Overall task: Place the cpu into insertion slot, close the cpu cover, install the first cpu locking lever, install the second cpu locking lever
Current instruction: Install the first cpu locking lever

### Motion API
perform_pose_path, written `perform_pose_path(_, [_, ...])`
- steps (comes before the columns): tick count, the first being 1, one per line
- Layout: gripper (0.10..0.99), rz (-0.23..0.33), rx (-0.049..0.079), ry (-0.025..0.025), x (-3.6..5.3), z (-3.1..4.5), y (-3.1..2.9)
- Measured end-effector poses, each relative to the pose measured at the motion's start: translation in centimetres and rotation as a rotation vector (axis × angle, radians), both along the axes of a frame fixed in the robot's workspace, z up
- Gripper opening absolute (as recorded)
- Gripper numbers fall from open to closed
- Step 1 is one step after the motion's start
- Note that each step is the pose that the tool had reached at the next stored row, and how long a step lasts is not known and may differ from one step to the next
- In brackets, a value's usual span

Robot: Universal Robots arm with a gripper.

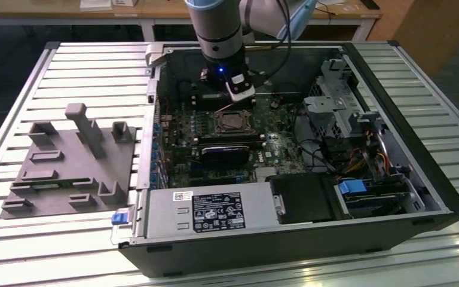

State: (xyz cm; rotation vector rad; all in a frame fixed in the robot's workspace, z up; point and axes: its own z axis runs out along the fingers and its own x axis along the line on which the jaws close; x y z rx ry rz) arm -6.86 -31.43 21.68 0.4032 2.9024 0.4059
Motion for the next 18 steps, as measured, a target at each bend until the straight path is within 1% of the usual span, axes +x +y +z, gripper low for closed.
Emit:
perform_pose_path(1, [0.102,0.000,0.000,-0.0018,0.00,-0.06,0.01])
perform_pose_path(6, [0.102,-0.001,-0.001,-0.0184,-0.02,-0.54,0.00])
perform_pose_path(9, [0.102,-0.002,-0.007,-0.0265,-0.03,-0.79,0.01])
perform_pose_path(10, [0.102,-0.004,-0.009,-0.0284,-0.03,-0.85,0.01])
perform_pose_path(13, [0.102,-0.011,-0.012,-0.0334,-0.04,-1.03,0.01])
perform_pose_path(14, [0.102,-0.013,-0.013,-0.0341,-0.05,-1.06,0.02])
perform_pose_path(18, [0.102,-0.026,-0.013,-0.0344,-0.08,-1.16,0.05])
